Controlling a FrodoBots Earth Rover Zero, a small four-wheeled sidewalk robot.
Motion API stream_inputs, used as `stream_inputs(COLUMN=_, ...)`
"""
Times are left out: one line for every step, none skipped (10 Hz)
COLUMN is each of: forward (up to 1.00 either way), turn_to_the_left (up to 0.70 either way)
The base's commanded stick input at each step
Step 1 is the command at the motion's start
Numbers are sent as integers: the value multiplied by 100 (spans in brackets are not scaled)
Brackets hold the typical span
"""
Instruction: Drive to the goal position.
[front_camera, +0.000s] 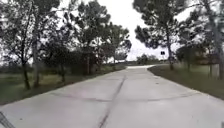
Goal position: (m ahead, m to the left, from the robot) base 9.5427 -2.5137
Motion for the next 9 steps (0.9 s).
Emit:
stream_inputs(forward=85, turn_to_the_left=0)
stream_inputs(forward=85, turn_to_the_left=0)
stream_inputs(forward=85, turn_to_the_left=0)
stream_inputs(forward=85, turn_to_the_left=0)
stream_inputs(forward=85, turn_to_the_left=0)
stream_inputs(forward=85, turn_to_the_left=0)
stream_inputs(forward=85, turn_to_the_left=0)
stream_inputs(forward=85, turn_to_the_left=0)
stream_inputs(forward=85, turn_to_the_left=0)
